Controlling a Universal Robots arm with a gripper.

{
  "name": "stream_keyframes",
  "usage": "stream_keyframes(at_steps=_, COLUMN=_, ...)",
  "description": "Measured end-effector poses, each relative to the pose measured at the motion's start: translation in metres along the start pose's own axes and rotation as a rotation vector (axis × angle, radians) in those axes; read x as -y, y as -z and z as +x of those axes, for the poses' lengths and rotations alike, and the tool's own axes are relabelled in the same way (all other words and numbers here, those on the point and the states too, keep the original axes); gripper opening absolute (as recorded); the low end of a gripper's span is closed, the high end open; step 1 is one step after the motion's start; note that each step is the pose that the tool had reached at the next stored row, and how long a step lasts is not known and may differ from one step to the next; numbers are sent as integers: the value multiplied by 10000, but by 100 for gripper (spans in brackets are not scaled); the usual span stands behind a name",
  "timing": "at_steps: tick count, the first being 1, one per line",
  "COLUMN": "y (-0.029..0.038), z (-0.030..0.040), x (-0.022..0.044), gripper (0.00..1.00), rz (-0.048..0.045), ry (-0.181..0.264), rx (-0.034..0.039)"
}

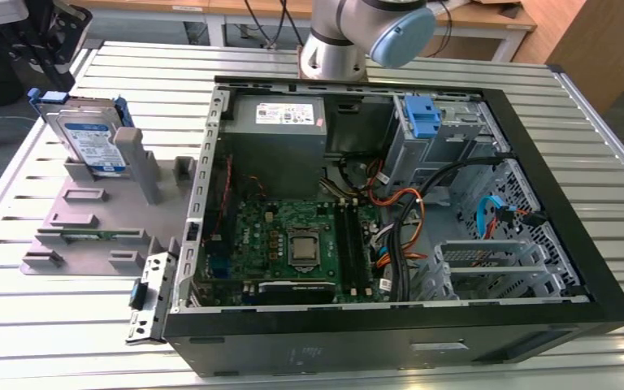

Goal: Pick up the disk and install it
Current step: 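Reach for the disk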

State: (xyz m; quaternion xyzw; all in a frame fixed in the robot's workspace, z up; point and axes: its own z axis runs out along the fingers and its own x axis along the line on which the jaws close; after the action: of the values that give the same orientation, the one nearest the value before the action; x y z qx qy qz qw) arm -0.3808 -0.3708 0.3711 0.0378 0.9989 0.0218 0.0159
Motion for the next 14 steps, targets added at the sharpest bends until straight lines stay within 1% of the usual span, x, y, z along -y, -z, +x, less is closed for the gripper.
stream_keyframes(at_steps=5, y=-6, z=1, x=-8, gripper=11, rz=-2, ry=-1, rx=3)
stream_keyframes(at_steps=8, y=-21, z=7, x=-58, gripper=11, rz=1, ry=0, rx=0)
stream_keyframes(at_steps=14, y=-89, z=35, x=-172, gripper=11, rz=3, ry=0, rx=1)
